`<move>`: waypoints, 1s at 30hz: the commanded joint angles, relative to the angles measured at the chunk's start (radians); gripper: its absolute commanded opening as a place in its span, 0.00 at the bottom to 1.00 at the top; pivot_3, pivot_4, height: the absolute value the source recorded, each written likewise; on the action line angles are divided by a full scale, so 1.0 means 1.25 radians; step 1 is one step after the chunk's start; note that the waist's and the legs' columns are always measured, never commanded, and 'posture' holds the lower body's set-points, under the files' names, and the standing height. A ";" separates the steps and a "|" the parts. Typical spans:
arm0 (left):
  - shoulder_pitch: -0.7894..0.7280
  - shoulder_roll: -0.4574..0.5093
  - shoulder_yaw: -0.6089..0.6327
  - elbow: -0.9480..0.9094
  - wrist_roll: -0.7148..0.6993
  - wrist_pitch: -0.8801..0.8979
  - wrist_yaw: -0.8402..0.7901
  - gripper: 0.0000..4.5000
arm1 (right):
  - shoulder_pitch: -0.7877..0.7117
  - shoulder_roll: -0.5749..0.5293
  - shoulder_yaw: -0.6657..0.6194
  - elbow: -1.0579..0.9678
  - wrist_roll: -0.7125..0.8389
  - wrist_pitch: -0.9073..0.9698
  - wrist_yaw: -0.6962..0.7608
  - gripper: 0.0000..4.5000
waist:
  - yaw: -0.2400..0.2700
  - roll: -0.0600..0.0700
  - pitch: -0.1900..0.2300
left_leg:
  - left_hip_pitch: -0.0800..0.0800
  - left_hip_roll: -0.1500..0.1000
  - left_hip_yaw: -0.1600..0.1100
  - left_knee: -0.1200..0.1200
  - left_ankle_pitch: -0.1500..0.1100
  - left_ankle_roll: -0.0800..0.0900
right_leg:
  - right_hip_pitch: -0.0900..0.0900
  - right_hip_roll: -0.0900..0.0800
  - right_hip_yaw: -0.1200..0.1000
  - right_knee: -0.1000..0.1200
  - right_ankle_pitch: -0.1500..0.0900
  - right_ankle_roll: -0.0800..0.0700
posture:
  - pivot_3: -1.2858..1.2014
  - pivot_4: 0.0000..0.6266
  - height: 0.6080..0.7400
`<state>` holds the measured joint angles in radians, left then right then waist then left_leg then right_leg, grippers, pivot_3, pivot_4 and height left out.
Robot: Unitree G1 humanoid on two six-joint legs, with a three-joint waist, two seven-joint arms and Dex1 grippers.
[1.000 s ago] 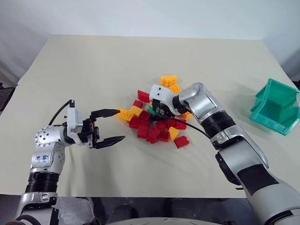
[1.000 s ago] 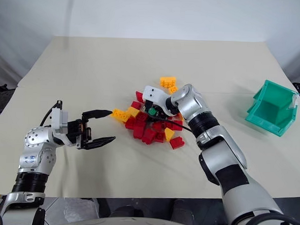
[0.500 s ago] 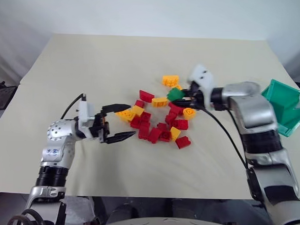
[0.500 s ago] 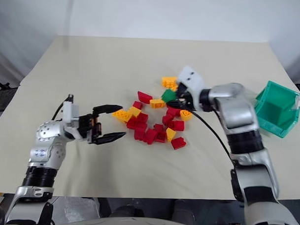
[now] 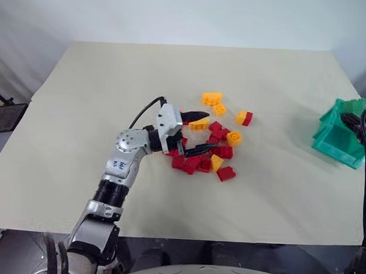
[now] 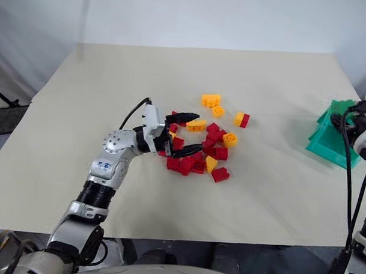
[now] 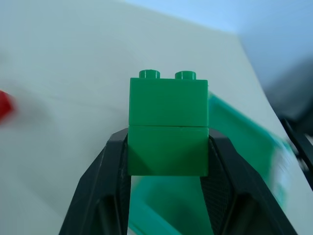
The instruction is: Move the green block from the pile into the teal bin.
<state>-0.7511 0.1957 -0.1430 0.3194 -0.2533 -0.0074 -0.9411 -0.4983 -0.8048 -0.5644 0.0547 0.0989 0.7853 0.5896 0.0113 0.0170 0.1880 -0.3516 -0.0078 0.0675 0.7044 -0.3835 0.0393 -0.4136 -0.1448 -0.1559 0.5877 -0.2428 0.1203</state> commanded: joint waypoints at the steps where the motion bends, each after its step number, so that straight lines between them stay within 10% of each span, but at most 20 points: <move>1: -0.048 -0.018 -0.018 0.044 0.034 -0.019 0.014 1.00 | -0.101 -0.031 0.040 0.207 -0.018 -0.149 -0.050 0.33 | -0.007 0.000 0.000 | 0.000 0.000 0.000 0.000 0.000 0.000 | 0.000 0.000 0.000 0.000 0.000 0.000 | 0.52 0.24 1.00; 4: -0.064 -0.029 -0.017 0.067 0.037 -0.036 0.013 1.00 | -0.178 -0.042 0.083 0.382 -0.034 -0.248 -0.071 0.33 | -0.012 0.000 0.000 | 0.000 0.000 0.000 -0.001 0.001 0.000 | 0.000 0.000 0.000 0.000 0.000 0.000 | 0.52 0.24 1.00; 13: -0.066 -0.012 0.001 0.061 0.047 -0.019 0.038 1.00 | -0.242 -0.067 0.156 0.510 -0.041 -0.334 -0.097 0.99 | -0.003 0.000 0.000 | -0.002 -0.001 -0.003 -0.003 0.002 0.001 | 0.000 -0.002 -0.002 -0.003 0.000 0.000 | 0.52 0.24 1.00; 22: 0.012 0.050 0.065 -0.076 -0.053 0.094 0.003 1.00 | -0.012 -0.077 0.135 0.062 0.143 -0.235 0.131 0.99 | 0.009 0.000 0.000 | -0.002 0.000 -0.005 -0.003 0.002 0.001 | 0.000 -0.001 -0.003 -0.003 0.000 0.000 | 0.52 0.24 1.00; 30: 0.160 0.273 0.179 -0.134 -0.141 0.223 -0.107 1.00 | 0.187 -0.096 0.172 -0.111 0.234 -0.371 0.381 0.99 | 0.009 0.000 0.000 | -0.001 0.000 -0.008 -0.002 0.001 0.000 | 0.000 -0.001 -0.001 -0.002 0.001 0.001 | 0.52 0.24 1.00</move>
<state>-0.5654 0.4999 0.0327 0.1735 -0.3935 0.2632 -1.0374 -0.2802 -0.8948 -0.3539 -0.0685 0.4062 0.3947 1.0152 0.0230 0.0170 0.1883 -0.3524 -0.0081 0.0579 0.7026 -0.3818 0.0399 -0.4133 -0.1457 -0.1572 0.5849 -0.2419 0.1212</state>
